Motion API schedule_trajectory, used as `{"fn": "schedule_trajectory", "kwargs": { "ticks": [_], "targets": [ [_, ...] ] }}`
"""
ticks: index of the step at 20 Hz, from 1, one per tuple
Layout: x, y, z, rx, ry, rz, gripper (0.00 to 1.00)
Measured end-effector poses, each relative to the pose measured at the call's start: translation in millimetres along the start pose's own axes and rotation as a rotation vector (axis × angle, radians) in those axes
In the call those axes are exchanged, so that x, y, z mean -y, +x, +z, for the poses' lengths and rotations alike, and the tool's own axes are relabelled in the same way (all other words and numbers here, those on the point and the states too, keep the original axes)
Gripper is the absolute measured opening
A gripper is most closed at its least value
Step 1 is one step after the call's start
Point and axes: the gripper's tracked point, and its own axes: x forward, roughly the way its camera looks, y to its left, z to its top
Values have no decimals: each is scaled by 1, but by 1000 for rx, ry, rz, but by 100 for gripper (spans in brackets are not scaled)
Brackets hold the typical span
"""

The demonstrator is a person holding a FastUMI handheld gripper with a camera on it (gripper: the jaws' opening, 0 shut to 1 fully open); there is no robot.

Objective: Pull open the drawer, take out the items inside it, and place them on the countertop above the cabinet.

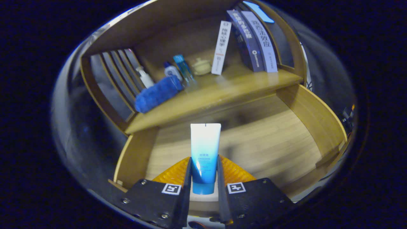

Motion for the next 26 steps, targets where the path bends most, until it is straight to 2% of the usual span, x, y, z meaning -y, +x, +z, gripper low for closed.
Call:
{"fn": "schedule_trajectory", "kwargs": {
  "ticks": [4,11,18,21,26],
  "targets": [
    [-9,-38,12,174,-55,14,38],
    [-41,-99,84,502,-267,-48,38],
    [-72,-90,154,573,-262,-67,38],
    [-78,-67,171,559,-244,-79,38],
    [-59,-2,166,467,-237,-136,38]
  ]
}}
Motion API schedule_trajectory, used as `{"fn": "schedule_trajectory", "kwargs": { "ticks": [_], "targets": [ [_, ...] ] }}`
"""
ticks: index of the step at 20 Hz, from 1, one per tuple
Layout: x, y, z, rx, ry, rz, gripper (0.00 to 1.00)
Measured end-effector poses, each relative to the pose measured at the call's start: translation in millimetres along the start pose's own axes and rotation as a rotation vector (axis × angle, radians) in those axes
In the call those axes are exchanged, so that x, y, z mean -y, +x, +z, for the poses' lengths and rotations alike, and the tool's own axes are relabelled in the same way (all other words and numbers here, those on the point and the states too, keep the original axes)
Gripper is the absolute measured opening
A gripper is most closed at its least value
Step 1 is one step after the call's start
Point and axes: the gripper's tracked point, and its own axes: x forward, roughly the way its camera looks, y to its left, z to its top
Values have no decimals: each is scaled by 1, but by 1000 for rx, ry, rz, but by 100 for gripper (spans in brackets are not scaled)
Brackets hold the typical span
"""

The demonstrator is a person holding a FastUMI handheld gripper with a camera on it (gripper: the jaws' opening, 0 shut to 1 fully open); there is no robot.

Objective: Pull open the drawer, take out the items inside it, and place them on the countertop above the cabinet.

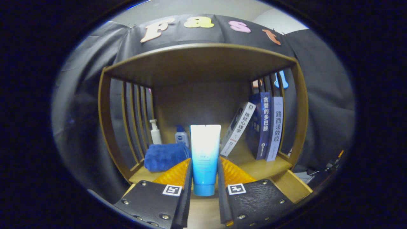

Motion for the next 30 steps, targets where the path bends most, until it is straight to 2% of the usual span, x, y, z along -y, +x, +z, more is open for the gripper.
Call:
{"fn": "schedule_trajectory", "kwargs": {
  "ticks": [5,8,11,15,18,19,22,30],
  "targets": [
    [4,54,-65,-149,28,-41,38],
    [-10,81,-89,-220,32,-24,38],
    [-10,102,-98,-236,32,-74,38],
    [-12,123,-99,-211,-36,-113,39],
    [-10,128,-99,-209,-30,-119,42],
    [-1,125,-95,-200,-48,-157,44],
    [10,118,-82,-143,-109,-188,97],
    [7,50,-52,-114,-120,-97,97]
  ]
}}
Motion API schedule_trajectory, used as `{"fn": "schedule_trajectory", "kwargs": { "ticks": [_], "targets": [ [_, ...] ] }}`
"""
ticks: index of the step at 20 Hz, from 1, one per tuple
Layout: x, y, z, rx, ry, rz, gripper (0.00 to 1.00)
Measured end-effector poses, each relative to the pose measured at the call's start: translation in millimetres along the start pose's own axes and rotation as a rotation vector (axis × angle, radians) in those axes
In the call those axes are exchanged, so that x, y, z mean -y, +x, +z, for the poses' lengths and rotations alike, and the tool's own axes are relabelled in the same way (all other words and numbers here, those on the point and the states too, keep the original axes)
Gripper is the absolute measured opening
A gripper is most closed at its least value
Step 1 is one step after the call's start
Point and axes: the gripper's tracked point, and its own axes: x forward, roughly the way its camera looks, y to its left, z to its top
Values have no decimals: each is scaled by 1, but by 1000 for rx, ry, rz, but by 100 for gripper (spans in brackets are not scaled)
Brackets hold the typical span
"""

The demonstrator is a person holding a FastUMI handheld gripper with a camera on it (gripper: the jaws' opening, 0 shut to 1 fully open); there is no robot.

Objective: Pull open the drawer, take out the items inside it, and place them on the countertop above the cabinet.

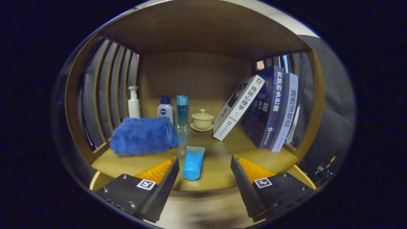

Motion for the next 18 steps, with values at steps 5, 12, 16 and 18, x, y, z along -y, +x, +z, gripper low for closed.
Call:
{"fn": "schedule_trajectory", "kwargs": {
  "ticks": [5,12,16,18],
  "targets": [
    [13,-66,18,22,56,52,97],
    [42,-180,48,174,149,94,96],
    [53,-233,40,211,152,116,98],
    [59,-253,30,222,153,115,98]
  ]
}}
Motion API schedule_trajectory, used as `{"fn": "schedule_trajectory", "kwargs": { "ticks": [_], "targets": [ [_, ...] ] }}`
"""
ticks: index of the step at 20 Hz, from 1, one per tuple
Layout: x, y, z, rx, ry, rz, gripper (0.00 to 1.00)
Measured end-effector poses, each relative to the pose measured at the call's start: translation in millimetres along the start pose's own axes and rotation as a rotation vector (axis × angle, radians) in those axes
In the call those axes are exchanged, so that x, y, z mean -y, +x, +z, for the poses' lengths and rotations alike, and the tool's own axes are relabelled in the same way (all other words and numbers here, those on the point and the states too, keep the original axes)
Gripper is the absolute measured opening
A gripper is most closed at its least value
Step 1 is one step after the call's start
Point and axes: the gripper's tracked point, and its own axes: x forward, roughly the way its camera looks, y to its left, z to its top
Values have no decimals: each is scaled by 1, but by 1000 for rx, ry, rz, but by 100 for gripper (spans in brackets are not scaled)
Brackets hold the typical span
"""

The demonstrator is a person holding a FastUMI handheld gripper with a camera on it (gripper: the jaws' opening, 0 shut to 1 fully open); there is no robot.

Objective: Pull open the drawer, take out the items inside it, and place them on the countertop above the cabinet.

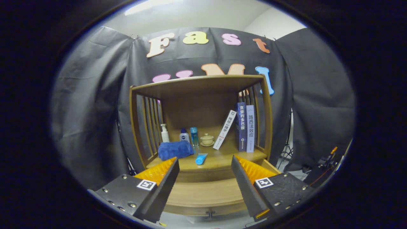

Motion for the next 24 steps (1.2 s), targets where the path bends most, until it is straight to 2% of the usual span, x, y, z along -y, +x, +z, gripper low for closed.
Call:
{"fn": "schedule_trajectory", "kwargs": {
  "ticks": [5,9,17,21,24],
  "targets": [
    [9,-40,-22,36,-7,-12,97],
    [9,-53,-58,32,-55,0,98],
    [5,-50,-151,-55,-103,26,98],
    [14,-28,-194,-94,-137,18,98],
    [20,-14,-227,-138,-114,0,98]
  ]
}}
